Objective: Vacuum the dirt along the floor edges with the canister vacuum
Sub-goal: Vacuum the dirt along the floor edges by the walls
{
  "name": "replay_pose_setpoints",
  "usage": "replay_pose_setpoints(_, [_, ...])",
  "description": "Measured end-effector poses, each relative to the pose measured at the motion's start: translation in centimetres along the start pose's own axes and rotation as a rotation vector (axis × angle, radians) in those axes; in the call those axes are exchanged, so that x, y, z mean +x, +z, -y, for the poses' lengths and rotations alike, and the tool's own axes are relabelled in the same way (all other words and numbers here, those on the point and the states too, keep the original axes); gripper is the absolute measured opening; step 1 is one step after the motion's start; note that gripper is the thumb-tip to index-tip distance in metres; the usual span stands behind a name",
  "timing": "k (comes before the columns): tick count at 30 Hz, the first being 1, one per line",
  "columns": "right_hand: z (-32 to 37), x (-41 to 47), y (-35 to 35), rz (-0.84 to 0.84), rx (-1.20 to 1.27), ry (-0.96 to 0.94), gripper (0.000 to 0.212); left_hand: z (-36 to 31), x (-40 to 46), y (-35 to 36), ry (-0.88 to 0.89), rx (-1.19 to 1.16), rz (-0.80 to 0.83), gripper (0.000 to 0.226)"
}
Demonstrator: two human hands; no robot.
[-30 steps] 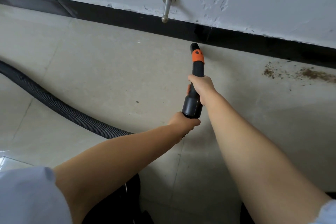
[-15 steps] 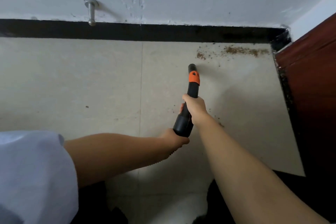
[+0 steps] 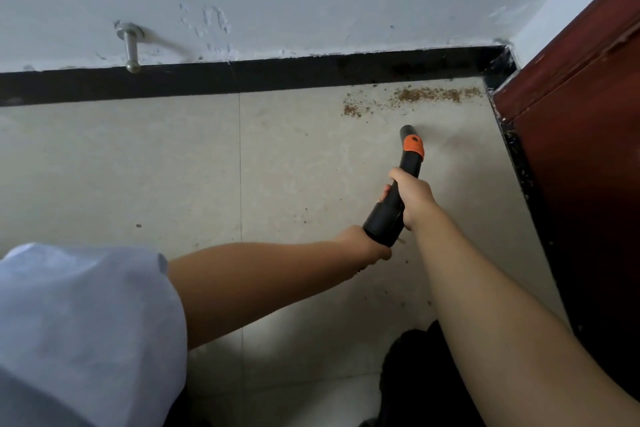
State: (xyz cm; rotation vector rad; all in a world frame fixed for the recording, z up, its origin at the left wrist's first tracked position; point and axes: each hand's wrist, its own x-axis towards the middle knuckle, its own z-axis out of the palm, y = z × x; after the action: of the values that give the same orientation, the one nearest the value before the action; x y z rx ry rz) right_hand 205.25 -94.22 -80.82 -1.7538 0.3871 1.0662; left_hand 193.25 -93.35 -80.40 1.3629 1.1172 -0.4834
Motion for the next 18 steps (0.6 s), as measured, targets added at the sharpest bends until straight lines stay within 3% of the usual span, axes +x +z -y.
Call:
replay_pose_setpoints(12, [-0.8,-1.0,2.3,0.219,-0.206,-0.049,0.008,2.3,-1.1,1.8,-0.032,-0.283,-0.09,0.015])
replay_pose_setpoints(18, [-0.5,0.1,-1.4,0.104,-0.16,-0.029,0.01,0.9,-0.6,4.2,-0.024,-0.23,0.006,0.021])
